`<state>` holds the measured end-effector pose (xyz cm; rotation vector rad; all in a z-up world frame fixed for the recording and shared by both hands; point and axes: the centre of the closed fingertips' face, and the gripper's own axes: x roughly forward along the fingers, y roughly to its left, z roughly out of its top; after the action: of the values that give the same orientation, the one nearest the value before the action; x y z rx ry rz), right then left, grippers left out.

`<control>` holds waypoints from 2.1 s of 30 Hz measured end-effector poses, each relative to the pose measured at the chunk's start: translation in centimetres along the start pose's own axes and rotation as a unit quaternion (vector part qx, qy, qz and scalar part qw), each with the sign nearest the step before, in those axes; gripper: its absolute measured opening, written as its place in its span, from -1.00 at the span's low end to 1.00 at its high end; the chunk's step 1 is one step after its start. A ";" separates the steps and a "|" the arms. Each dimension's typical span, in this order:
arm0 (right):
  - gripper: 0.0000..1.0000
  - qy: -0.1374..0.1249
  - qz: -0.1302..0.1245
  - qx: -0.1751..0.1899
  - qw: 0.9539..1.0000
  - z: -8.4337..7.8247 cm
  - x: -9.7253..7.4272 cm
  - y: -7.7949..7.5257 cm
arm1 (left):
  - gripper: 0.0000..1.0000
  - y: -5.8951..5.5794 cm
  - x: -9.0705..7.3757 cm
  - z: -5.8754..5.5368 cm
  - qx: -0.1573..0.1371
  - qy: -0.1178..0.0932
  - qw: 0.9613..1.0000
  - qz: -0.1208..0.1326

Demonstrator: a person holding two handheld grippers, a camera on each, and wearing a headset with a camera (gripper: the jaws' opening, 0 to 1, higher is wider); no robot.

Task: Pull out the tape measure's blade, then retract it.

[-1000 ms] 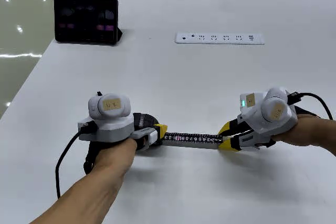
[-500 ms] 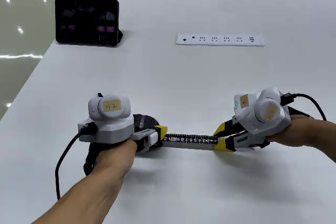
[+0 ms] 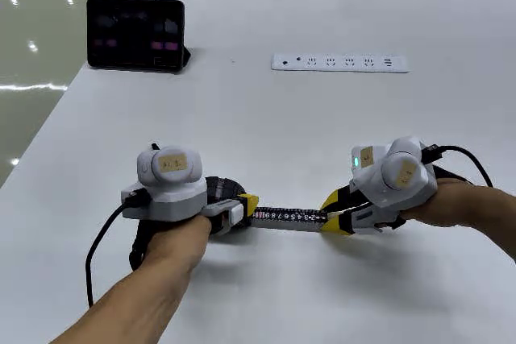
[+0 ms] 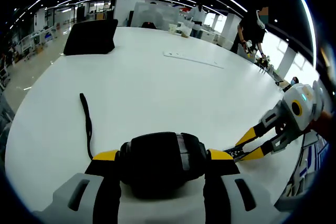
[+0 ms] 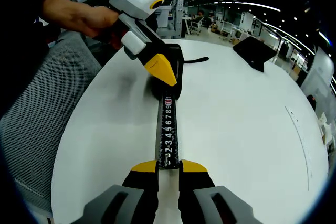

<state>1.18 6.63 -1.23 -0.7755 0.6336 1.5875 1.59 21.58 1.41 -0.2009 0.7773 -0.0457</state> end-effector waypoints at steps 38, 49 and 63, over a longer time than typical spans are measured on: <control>-0.79 -0.012 0.004 -0.002 1.000 2.3 1.9 -0.1 | 0.17 0.1 0.0 0.0 -0.004 0.003 1.000 -0.003; -0.79 -0.014 0.005 -0.003 1.000 2.9 2.4 0.1 | 0.17 0.0 -0.1 -0.1 -0.004 0.004 1.000 -0.004; -0.78 -0.020 0.008 -0.004 1.000 4.2 3.4 -0.2 | 0.17 0.1 0.0 0.0 -0.007 0.005 1.000 -0.005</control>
<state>0.54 11.97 -1.21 -0.7446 0.6055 1.6171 1.56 21.71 1.40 -0.2175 0.7877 -0.0506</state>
